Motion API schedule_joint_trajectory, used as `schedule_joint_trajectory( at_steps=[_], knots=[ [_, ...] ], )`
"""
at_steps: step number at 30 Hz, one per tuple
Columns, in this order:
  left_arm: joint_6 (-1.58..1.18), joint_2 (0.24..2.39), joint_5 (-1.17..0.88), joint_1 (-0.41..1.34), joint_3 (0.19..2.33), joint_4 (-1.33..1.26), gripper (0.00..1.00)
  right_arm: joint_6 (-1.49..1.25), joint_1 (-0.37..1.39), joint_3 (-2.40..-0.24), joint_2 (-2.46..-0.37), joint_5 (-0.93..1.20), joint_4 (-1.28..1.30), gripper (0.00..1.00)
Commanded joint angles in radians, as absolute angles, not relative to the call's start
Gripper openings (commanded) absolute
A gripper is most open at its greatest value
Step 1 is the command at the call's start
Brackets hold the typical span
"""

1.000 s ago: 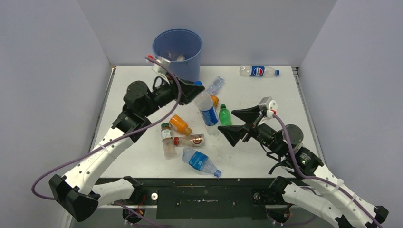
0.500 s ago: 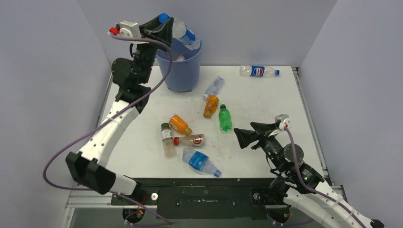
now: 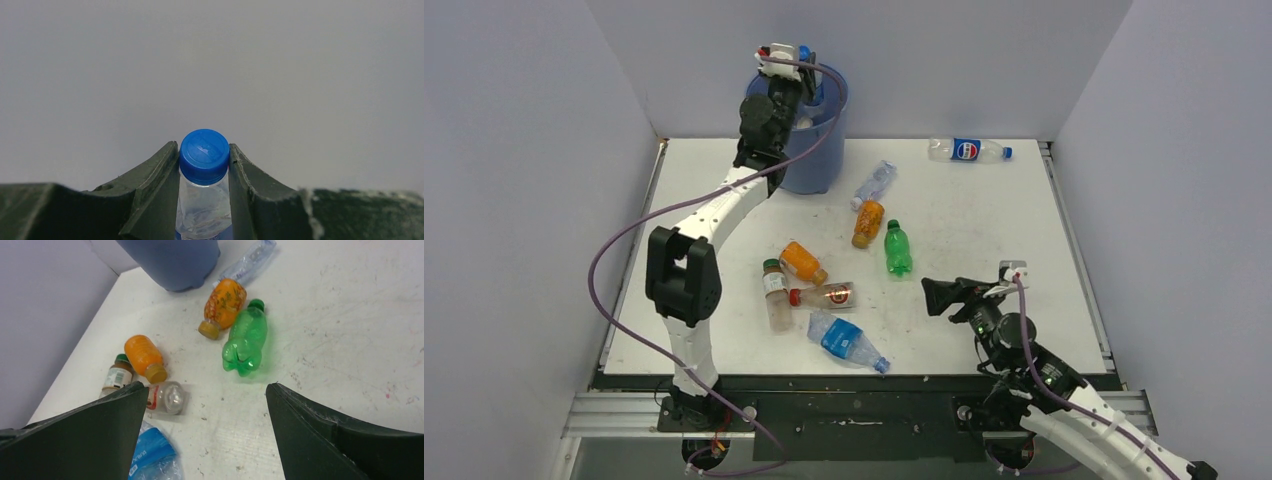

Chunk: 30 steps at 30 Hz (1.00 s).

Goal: Put the plastic bottles in the bin
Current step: Place the plastic bottle in the trash bin.

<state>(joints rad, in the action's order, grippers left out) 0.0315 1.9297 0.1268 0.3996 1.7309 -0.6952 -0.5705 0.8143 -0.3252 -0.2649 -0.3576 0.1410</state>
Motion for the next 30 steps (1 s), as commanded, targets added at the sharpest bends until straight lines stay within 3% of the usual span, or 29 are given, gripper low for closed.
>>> schedule_joint_trajectory(
  at_steps=[1, 9, 22, 24, 27, 30],
  knots=[
    [0.01, 1.977, 0.069, 0.395, 1.859, -0.679, 0.0, -0.673, 0.824, -0.252, -0.34, -0.355, 0.057, 0.91],
    [-0.102, 2.108, -0.027, 0.392, 1.939, -0.54, 0.0, -0.758, 0.825, -0.191, -0.52, -0.281, -0.047, 0.92],
    [-0.088, 2.224, -0.014, 0.392, 2.018, -0.397, 0.01, -0.721, 0.826, -0.207, -0.509, -0.323, -0.003, 0.9],
    [-0.095, 2.221, -0.009, 0.391, 2.017, -0.397, 0.18, -0.708, 0.826, -0.221, -0.507, -0.328, 0.011, 0.9],
    [-0.114, 2.183, -0.008, 0.392, 2.015, -0.4, 0.62, -0.68, 0.826, -0.251, -0.503, -0.342, 0.048, 0.89],
    [-0.149, 2.118, 0.019, 0.394, 1.994, -0.433, 0.86, -0.657, 0.826, -0.285, -0.493, -0.356, 0.073, 0.89]
  ],
)
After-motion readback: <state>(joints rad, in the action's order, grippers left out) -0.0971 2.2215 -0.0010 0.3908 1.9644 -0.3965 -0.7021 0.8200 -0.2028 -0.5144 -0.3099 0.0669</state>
